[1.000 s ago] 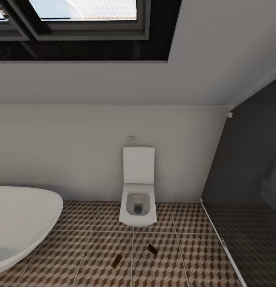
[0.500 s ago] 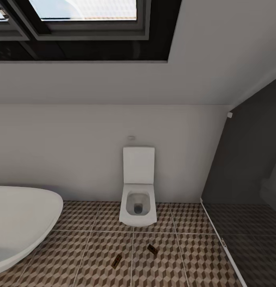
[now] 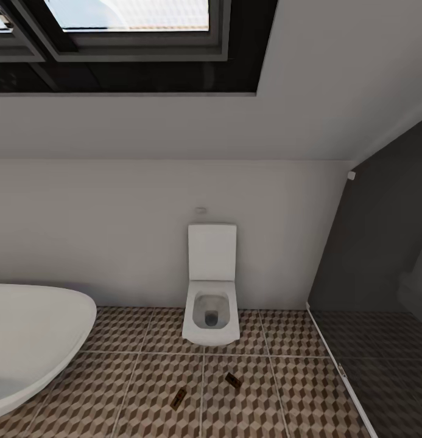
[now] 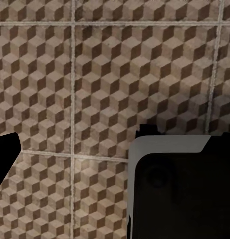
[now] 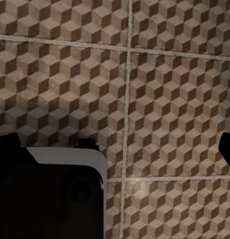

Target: Take the four mousetraps from the cabinet in the bathroom and place them on the bathroom floor. Make sure all four end up on the same floor surface, and ensure that at least two of them are either under or directly next to the same bathroom sink.

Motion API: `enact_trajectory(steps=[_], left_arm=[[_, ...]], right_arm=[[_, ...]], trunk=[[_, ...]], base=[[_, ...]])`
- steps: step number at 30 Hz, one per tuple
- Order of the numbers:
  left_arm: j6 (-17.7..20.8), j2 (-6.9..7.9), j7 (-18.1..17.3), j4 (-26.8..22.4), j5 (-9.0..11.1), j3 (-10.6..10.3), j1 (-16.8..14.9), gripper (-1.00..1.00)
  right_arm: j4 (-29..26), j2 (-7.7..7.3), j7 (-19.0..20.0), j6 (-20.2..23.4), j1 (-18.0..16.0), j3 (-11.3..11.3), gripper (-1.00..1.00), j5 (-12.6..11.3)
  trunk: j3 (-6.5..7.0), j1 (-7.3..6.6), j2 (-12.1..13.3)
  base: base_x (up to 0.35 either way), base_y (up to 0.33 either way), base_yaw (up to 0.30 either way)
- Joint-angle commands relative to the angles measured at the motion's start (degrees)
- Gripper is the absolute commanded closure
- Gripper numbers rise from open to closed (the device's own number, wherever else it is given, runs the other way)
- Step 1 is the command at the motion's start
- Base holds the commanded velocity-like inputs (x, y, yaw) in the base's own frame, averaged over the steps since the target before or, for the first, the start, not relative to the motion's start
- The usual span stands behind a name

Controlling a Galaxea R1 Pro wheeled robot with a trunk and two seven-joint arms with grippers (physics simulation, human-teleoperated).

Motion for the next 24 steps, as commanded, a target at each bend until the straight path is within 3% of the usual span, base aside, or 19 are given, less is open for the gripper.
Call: enact_trajectory(steps=[1, 24], left_arm=[[-0.32, -0.04, -0.01, 0.19, 0.45, -0.48, -0.08, -1.0], [-0.33, -0.03, -0.02, 0.19, 0.44, -0.48, -0.08, -1.0]], right_arm=[[0.06, 0.04, -0.13, -0.26, -0.06, 0.5, -1.0, -0.59], [0.05, 0.19, -0.03, -0.33, -0.06, 0.44, -1.0, -0.76]], trunk=[[-0.13, 0.03, -0.13], [-0.13, 0.03, -0.13]], base=[[0.0, 0.0, 0.0], [0.0, 0.0, 0.0]])
